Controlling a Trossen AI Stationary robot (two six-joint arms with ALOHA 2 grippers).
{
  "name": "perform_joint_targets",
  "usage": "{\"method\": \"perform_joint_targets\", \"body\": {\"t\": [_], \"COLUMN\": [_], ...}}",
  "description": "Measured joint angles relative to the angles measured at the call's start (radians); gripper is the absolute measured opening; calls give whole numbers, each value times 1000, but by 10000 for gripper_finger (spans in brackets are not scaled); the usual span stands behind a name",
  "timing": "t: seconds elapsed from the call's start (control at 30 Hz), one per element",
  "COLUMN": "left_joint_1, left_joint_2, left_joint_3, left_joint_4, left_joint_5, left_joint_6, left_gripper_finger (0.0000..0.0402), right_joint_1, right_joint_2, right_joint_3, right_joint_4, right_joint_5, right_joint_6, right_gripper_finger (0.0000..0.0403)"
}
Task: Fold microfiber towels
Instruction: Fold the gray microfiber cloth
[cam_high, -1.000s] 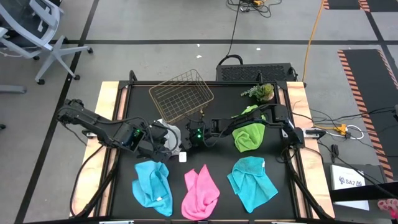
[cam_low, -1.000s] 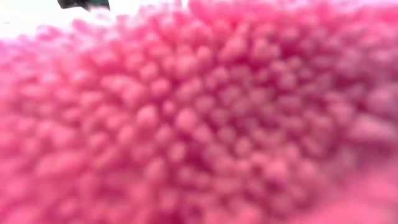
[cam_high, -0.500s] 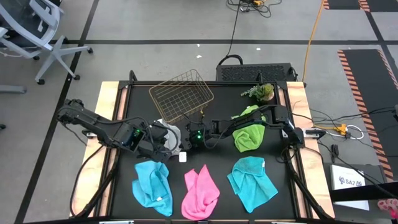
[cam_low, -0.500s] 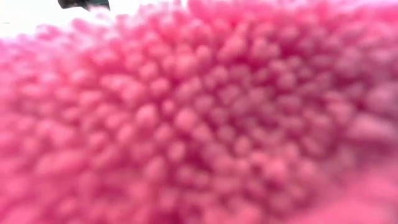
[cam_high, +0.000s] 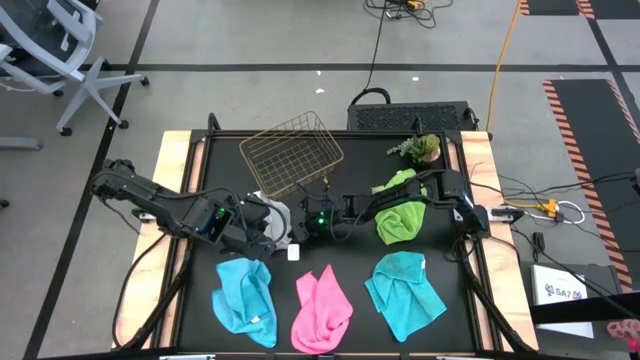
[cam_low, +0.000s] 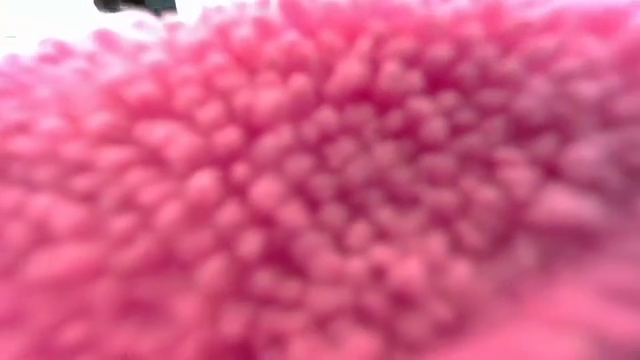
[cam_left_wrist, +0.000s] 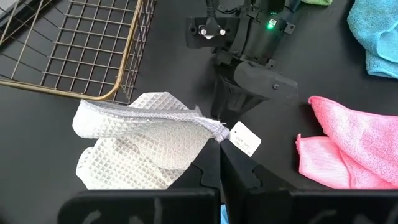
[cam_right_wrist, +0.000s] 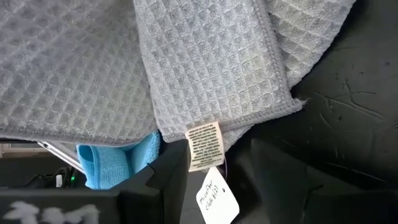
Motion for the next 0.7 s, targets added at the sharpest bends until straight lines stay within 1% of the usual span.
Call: {"method": "perform_joint_targets", "body": {"t": [0.13,0.3,0.4,0.53,0.7], "left_joint_1": [0,0,0,0,0], "left_joint_2": [0,0,0,0,0], "left_joint_3": [0,0,0,0,0], "left_joint_4": [0,0,0,0,0], "left_joint_5": [0,-1,-1,-1,-1], "left_joint_6": [0,0,0,0,-4], "left_gripper_finger": [0,0,1,1,1], "right_joint_1": [16,36,36,37,32], "right_joint_2": [0,1,1,1,1], "right_joint_3": [0,0,0,0,0], "right_joint_4": [3,26,26,25,25], "right_joint_5": [1,-28,-31,-30,-28], "right_joint_6": [-3,0,-7,-25,-64], "right_gripper_finger": [167,166,158,130,75]}}
